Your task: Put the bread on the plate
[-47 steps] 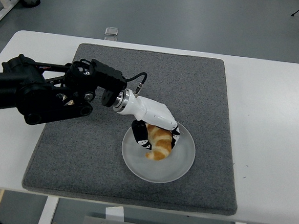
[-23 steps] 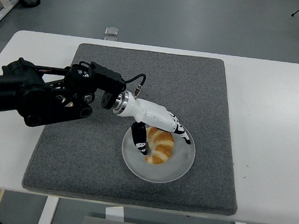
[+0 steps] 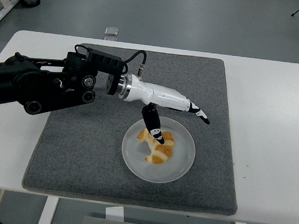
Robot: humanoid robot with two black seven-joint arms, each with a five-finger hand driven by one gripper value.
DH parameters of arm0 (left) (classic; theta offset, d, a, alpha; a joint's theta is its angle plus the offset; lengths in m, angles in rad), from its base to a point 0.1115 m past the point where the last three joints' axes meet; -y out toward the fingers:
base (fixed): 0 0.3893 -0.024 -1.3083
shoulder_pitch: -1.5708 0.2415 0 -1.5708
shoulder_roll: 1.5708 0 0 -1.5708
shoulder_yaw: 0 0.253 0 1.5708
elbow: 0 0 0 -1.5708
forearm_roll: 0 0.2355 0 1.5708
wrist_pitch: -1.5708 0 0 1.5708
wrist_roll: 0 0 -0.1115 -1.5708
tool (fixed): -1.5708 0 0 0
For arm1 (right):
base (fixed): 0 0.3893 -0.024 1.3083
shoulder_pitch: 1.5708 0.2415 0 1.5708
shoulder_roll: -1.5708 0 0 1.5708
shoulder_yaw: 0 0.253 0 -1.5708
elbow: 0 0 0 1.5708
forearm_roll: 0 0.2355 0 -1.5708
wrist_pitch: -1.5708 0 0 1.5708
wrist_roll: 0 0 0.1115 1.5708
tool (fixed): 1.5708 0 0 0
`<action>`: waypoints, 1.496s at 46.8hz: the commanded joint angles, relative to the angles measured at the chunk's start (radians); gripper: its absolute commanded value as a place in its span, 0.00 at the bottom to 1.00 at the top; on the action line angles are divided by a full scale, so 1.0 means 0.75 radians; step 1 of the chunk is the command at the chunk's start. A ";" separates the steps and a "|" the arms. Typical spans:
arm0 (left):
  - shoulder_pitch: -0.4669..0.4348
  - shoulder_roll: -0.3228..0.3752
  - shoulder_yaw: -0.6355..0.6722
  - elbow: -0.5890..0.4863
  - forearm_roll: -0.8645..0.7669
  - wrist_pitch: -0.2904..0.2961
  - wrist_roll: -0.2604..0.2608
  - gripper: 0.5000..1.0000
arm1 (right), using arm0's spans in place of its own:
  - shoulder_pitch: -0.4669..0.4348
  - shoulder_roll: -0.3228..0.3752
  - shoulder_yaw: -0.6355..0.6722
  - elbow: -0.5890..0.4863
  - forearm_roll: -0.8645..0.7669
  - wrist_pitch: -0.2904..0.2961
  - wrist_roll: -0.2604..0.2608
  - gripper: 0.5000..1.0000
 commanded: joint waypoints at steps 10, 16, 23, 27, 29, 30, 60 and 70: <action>0.018 0.000 -0.066 0.072 -0.250 0.038 0.001 0.98 | 0.000 0.000 0.000 0.002 0.000 0.000 0.000 0.90; 0.019 -0.002 -0.078 0.121 -0.356 0.091 0.001 0.98 | 0.000 0.000 0.000 0.000 0.000 0.000 0.000 0.90; 0.023 -0.008 -0.086 0.133 -0.575 0.193 0.017 0.98 | 0.000 0.000 0.000 0.000 0.000 0.000 0.000 0.90; 0.025 -0.010 -0.086 0.135 -0.755 0.265 0.070 0.98 | 0.000 0.000 0.000 0.000 0.000 0.000 0.000 0.90; 0.023 -0.010 -0.086 0.137 -0.851 0.304 0.087 0.98 | 0.000 0.000 0.000 0.002 -0.002 0.000 0.000 0.90; 0.023 -0.010 -0.086 0.137 -0.894 0.322 0.095 0.98 | 0.000 0.000 0.000 0.000 0.000 0.000 0.000 0.90; 0.041 -0.030 -0.240 0.344 -1.676 0.646 0.213 0.98 | 0.000 0.000 0.000 0.000 0.000 0.000 0.000 0.90; 0.043 -0.032 -0.244 0.354 -1.735 0.646 0.213 0.98 | 0.000 0.000 0.000 0.000 0.000 0.000 0.000 0.90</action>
